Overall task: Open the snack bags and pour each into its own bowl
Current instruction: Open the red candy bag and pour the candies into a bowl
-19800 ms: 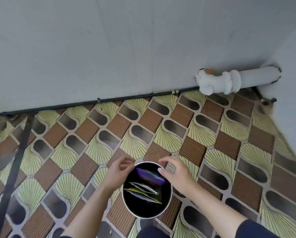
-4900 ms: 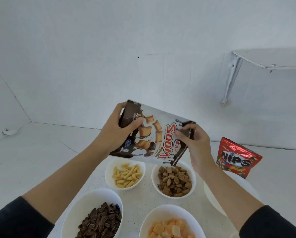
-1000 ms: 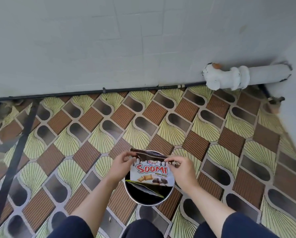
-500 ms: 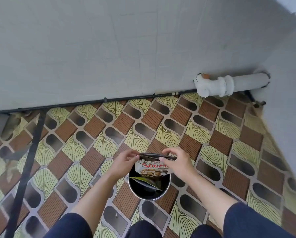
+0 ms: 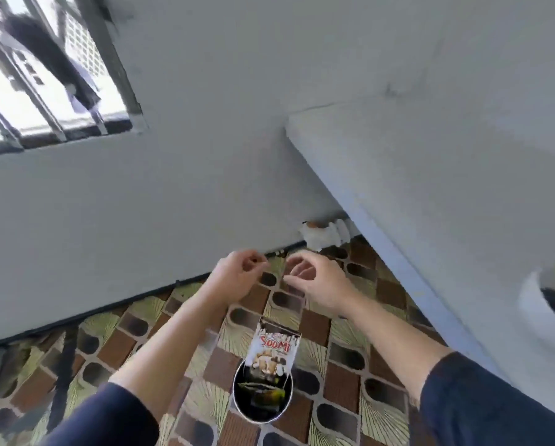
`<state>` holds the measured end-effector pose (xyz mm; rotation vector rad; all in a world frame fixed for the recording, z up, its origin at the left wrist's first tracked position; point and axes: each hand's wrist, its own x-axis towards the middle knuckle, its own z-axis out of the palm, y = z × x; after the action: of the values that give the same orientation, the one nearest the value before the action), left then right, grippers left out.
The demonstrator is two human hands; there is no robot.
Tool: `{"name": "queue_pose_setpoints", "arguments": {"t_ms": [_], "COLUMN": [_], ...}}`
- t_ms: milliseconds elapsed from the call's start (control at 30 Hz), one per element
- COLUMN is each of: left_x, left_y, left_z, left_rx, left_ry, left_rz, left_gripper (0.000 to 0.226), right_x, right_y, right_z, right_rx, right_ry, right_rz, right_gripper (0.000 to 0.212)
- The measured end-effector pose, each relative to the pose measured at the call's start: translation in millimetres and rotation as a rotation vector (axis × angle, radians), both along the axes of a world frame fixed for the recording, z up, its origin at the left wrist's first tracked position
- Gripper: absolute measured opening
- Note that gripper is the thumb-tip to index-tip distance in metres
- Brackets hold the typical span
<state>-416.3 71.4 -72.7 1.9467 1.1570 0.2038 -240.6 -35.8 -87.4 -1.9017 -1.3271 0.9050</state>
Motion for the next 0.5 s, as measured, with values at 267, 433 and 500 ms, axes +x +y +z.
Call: {"name": "queue_pose_setpoints", "arguments": {"t_ms": [267, 433, 500], "left_x": [194.8, 321.4, 366.1], "left_y": [-43.0, -155.2, -215.1], "left_z": [141.5, 181.7, 188.3], "left_rx": [0.211, 0.247, 0.239], "left_ry": [-0.210, -0.352, -0.400], "left_rz": [-0.331, -0.628, -0.736], "left_gripper": [0.012, 0.010, 0.012], "right_x": [136.4, 209.3, 235.9], "right_y": [-111.4, -246.1, -312.6], "right_z": [148.1, 194.2, 201.9], "right_rx": [0.233, 0.332, 0.373], "right_ry": [-0.154, -0.204, -0.233], "right_rz": [-0.412, -0.739, -0.891], "right_gripper": [0.035, 0.027, 0.020]}}
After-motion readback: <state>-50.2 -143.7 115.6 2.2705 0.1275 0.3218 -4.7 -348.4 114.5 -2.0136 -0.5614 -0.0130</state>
